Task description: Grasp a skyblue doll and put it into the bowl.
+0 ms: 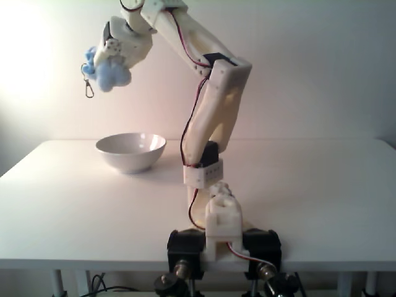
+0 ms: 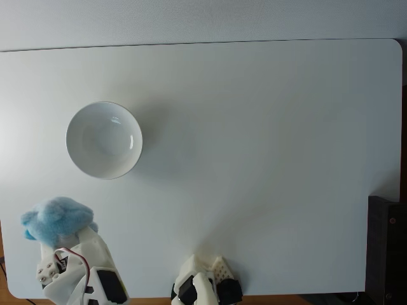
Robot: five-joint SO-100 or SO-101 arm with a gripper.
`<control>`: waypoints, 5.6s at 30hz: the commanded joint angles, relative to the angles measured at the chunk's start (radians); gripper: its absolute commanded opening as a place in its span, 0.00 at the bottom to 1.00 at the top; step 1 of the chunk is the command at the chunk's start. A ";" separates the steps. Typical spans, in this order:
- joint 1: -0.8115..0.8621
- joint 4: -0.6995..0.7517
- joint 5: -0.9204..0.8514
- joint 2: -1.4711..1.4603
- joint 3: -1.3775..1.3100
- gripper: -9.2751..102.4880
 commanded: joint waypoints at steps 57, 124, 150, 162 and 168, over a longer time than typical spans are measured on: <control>0.250 -0.709 0.127 -0.626 -0.011 0.66; 0.741 -0.061 0.124 1.097 1.298 0.10; 0.741 -0.020 0.126 1.439 1.730 0.10; 0.741 -0.020 0.126 1.439 1.730 0.10; 0.741 -0.020 0.126 1.437 1.732 0.10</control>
